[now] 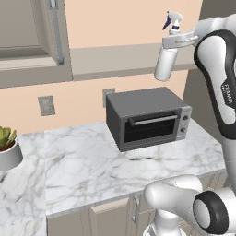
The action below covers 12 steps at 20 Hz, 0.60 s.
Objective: Move the cutting board and knife to the sink. Then move spray from the shelves to the counter.
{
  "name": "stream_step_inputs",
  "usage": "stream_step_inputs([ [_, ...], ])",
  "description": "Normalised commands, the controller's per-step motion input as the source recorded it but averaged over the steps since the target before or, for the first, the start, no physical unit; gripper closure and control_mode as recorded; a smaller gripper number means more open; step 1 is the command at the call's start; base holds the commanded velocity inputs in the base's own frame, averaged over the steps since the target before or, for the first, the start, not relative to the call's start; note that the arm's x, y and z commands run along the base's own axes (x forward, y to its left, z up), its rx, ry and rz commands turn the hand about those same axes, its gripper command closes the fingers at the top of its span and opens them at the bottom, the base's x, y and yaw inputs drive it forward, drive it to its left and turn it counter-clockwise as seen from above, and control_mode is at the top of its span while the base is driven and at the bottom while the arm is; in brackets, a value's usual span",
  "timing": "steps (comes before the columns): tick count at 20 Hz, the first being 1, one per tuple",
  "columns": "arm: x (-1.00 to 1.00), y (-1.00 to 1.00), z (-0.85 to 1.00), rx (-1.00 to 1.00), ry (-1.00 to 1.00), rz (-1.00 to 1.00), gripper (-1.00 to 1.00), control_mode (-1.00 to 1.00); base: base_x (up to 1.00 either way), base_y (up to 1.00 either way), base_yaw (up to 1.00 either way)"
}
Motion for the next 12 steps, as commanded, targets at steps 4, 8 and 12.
stream_step_inputs([
  [4, -0.60, -0.27, -0.12, 0.01, 0.00, 0.03, 1.00, -1.00, 0.00, 0.00, 0.00],
  [8, -0.53, -0.26, -0.10, 0.04, 0.03, 0.03, 1.00, -1.00, 0.00, 0.00, 0.00],
  [12, -0.49, -0.22, -0.12, 0.05, 0.08, 0.03, 1.00, -1.00, 0.00, 0.00, 0.00],
])
